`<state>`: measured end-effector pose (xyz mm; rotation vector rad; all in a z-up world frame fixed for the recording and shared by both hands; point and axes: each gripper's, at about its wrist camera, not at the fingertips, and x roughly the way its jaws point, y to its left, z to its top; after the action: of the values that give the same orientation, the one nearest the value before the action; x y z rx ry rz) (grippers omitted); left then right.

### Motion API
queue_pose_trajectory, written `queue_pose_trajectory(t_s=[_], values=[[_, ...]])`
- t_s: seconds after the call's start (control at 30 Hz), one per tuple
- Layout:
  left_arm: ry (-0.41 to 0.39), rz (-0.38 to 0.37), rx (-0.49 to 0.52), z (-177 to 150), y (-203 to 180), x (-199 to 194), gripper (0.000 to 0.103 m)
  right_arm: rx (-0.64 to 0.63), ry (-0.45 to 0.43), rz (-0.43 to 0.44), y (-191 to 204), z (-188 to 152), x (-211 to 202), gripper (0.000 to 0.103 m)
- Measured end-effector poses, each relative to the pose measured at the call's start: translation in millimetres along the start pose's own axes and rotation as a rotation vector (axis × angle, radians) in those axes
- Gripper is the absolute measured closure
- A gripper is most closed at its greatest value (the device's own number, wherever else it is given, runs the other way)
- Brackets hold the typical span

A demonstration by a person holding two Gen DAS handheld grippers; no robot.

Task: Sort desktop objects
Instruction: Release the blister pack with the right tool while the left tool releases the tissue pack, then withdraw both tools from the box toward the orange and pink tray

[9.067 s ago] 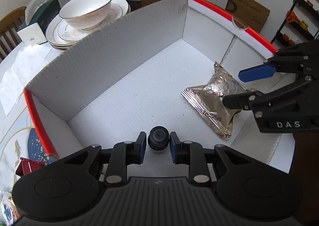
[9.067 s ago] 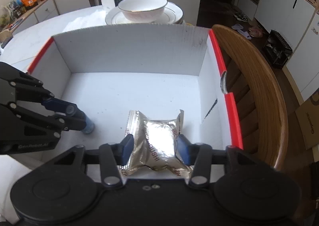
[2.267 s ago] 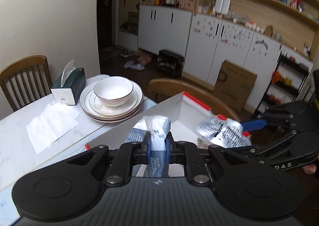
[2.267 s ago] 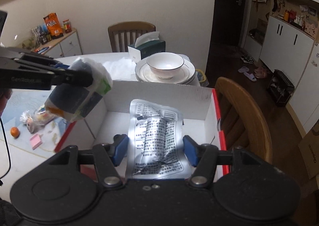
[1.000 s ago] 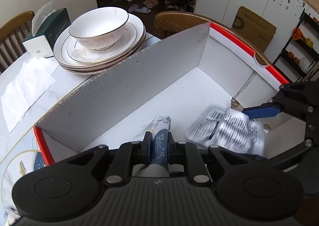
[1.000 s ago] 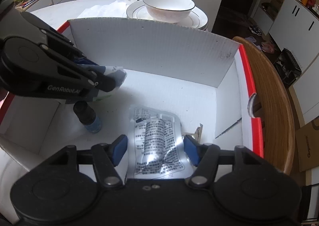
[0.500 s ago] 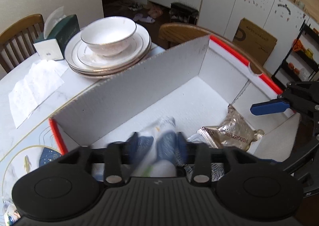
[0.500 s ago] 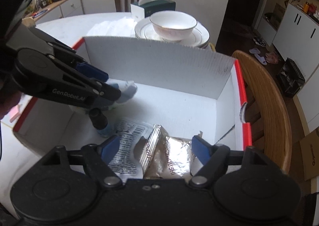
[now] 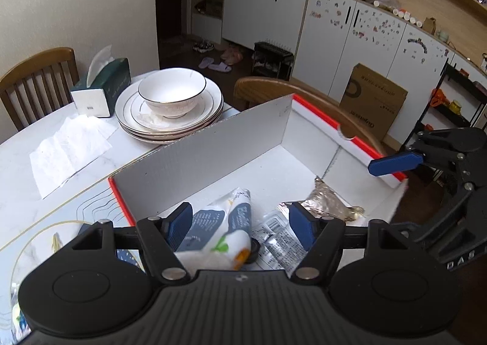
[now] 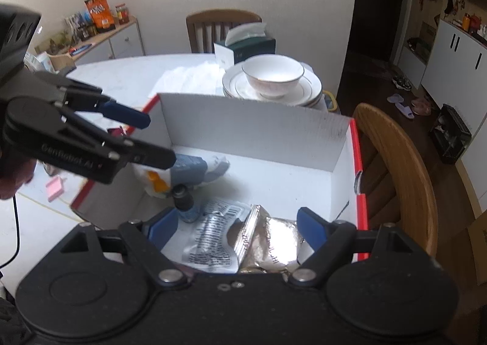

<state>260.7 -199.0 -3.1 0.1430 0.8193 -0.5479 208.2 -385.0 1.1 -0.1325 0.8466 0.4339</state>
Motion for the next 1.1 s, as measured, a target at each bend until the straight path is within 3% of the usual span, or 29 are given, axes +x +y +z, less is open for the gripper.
queue_pose_trajectory(t_s=[0.4,0.8,1.0,1.1], values=[[-0.066,0.009,-0.04,-31.7,-3.7,-54.3,0.034,0.022,-0.072,0.031,21.3,-3.0,-30.8,0.014],[-0.102,0.007,-0.072,-78.6,34.0,-106.5,0.034,0.042,-0.101,0.033,86.5,-8.1,-32.6,0.007],[-0.112,0.026,-0.065,-101.6,65.8,-130.6,0.028,0.055,-0.092,0.024,133.0,-4.3,-19.4,0.007],[-0.11,0.028,-0.065,-115.9,84.6,-140.4,0.02,0.059,-0.078,0.026,157.4,-2.5,-9.8,0.007]])
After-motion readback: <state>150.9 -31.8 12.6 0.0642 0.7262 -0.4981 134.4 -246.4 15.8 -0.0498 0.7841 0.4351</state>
